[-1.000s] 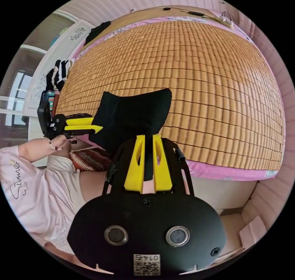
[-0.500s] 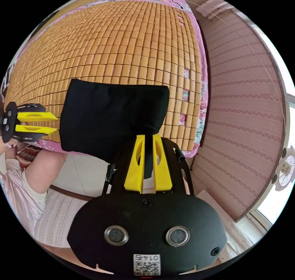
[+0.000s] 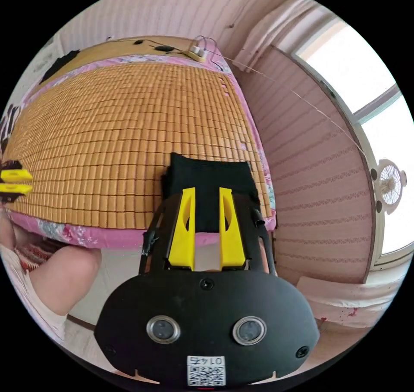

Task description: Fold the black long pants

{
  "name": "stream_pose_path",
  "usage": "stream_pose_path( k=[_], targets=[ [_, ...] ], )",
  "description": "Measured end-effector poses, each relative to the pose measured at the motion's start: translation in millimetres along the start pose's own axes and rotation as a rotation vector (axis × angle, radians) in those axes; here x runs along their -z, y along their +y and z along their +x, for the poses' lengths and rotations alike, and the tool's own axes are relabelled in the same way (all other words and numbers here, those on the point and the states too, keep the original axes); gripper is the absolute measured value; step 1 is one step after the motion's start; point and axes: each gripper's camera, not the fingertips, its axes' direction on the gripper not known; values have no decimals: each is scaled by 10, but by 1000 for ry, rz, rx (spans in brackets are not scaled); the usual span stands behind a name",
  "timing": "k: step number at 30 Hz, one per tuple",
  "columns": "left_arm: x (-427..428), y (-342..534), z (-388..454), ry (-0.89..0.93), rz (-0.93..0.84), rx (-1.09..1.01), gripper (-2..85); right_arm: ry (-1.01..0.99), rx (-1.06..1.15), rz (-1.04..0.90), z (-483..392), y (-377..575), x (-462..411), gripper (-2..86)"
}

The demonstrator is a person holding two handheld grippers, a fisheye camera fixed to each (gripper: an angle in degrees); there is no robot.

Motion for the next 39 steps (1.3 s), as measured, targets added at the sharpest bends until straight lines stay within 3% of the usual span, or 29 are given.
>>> stream_pose_path(
  k=[6, 9, 11, 20, 25, 35, 39],
  targets=[
    [1600, 1574, -63, -166, 70, 249, 39, -174, 311, 104, -2329, 302, 835, 73],
    [2443, 2471, -130, -211, 154, 403, 47, -146, 511, 245, -3441, 358, 1382, 66],
    [2947, 3043, -137, -271, 219, 489, 50, -256, 655, 369, -4242, 324, 1854, 80],
    [5293, 6268, 154, -812, 345, 1018, 58, -503, 1356, 577, -7340, -317, 3279, 100],
    [6331, 7888, 461, -1082, 375, 1268, 56, -542, 1600, 675, -8795, -740, 3880, 110],
    [7108, 8670, -132, -1238, 271, 1273, 91, -574, 1650, 845, -11272, -1393, 4870, 109],
    [7131, 8884, -402, -1251, 104, 1365, 72, -502, 1665, 771, -11870, -1363, 4861, 101]
  ],
)
